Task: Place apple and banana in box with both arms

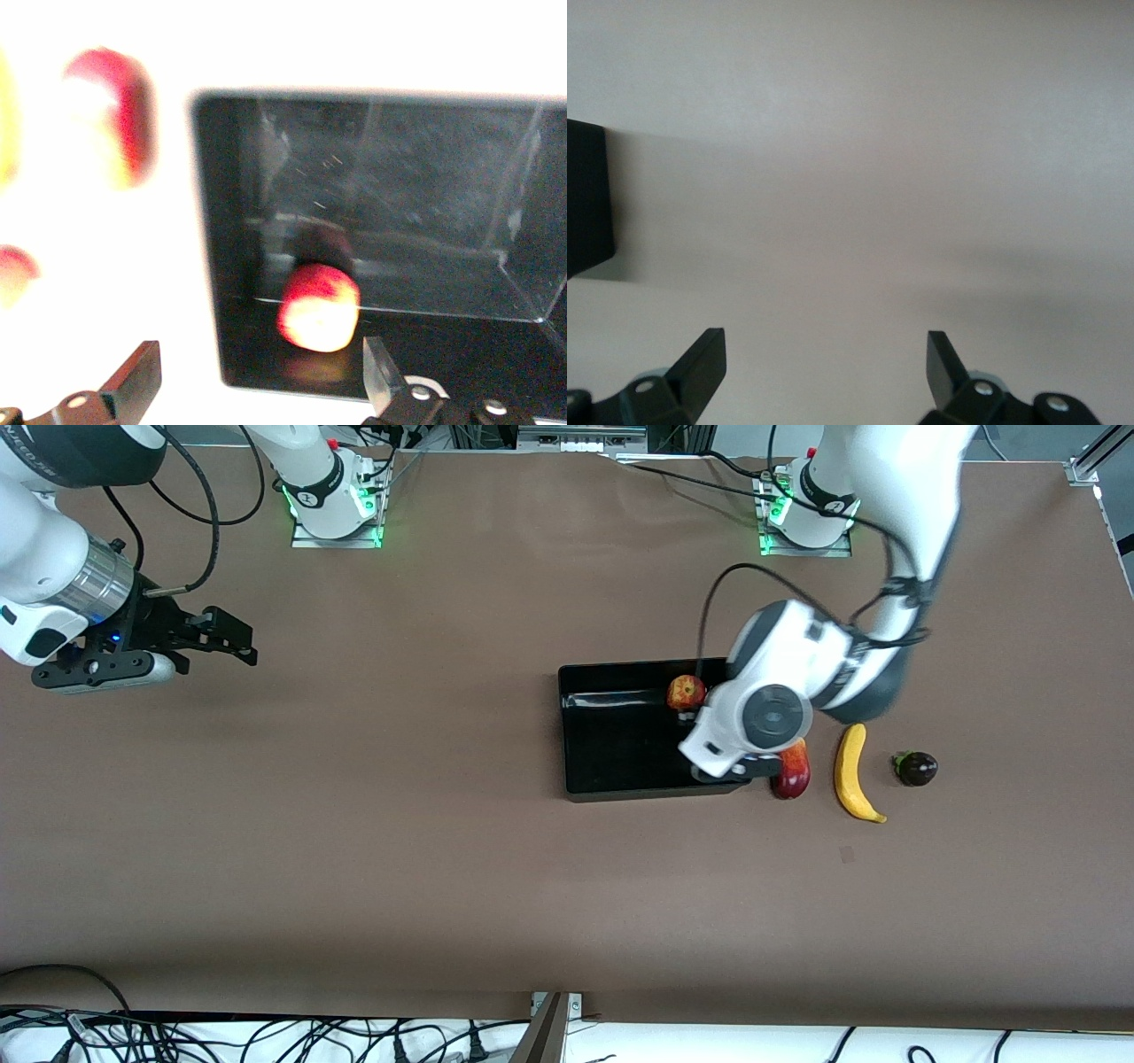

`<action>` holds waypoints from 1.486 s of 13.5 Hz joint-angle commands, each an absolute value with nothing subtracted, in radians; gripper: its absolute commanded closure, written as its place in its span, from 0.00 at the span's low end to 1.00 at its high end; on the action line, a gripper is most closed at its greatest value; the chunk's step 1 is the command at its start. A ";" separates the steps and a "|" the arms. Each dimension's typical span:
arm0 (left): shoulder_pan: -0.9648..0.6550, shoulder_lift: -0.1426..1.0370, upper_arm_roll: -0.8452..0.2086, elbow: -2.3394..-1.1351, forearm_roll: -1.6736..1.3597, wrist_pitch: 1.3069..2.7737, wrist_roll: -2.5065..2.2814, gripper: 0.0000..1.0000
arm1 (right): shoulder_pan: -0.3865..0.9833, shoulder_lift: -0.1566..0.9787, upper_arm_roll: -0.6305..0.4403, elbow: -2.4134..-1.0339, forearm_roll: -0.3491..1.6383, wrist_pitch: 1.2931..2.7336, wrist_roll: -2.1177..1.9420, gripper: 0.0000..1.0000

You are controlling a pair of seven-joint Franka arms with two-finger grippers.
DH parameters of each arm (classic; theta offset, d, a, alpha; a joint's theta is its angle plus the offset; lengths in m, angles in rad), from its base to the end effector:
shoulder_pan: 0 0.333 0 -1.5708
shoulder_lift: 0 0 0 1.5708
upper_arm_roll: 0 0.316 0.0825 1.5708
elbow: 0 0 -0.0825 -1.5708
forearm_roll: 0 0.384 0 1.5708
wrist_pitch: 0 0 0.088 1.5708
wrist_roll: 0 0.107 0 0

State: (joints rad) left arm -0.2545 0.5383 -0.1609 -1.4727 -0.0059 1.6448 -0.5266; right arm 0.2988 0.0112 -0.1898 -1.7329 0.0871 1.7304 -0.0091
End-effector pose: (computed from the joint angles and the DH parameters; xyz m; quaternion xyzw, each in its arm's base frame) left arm 0.6091 -0.2520 0.3454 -0.9811 -0.0590 0.1798 0.0407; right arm 0.5608 0.0699 0.5553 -0.9978 -0.0518 0.0088 0.0415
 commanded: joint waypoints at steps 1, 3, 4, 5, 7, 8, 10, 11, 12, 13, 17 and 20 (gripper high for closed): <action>-0.184 0.534 -0.150 -1.433 0.124 1.615 -0.373 0.00 | 0.141 -0.015 -0.034 -1.750 0.069 1.723 -0.028 0.00; -0.123 0.537 -0.138 -1.451 0.170 1.694 -0.212 0.00 | 0.077 -0.017 0.032 -1.747 0.068 1.721 -0.034 0.00; -0.080 0.537 -0.138 -1.501 0.164 1.756 -0.130 0.00 | 0.075 -0.017 0.032 -1.741 0.061 1.721 -0.035 0.00; -0.025 0.540 -0.138 -1.543 0.157 1.844 -0.033 0.00 | 0.077 -0.015 0.031 -1.729 0.055 1.723 -0.035 0.00; 0.052 0.541 -0.138 -1.664 0.155 2.041 0.113 0.00 | 0.077 0.001 0.031 -1.680 0.054 1.717 -0.035 0.00; 0.081 0.541 -0.138 -1.739 0.155 2.136 0.123 0.00 | 0.077 0.003 0.029 -1.665 0.054 1.697 -0.034 0.00; 0.097 0.545 -0.138 -1.862 0.153 2.309 0.112 0.00 | 0.077 0.002 0.028 -1.661 0.051 1.681 -0.029 0.00; 0.097 0.548 -0.138 -1.893 0.153 2.347 0.100 0.00 | 0.077 0.000 0.028 -1.661 0.046 1.677 -0.028 0.00; 0.104 0.554 -0.138 -1.904 0.153 2.349 0.098 0.00 | 0.075 0.003 0.026 -1.658 0.048 1.678 -0.028 0.00; 0.110 0.558 -0.138 -1.916 0.153 2.349 0.098 0.27 | 0.075 0.003 0.026 -1.649 0.046 1.680 -0.031 0.00; 0.114 0.574 -0.138 -1.919 0.152 2.320 0.101 1.00 | 0.075 0.008 0.026 -1.646 0.009 1.687 -0.029 0.00; 0.112 0.546 -0.143 -1.852 0.152 2.203 0.101 1.00 | 0.077 0.020 0.028 -1.644 -0.020 1.692 -0.020 0.00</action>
State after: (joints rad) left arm 0.1047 0.5828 -0.1319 -1.8969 0.1451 2.3037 0.1018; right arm 0.0952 0.0074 0.0085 -1.6646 0.0032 1.7003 -0.0177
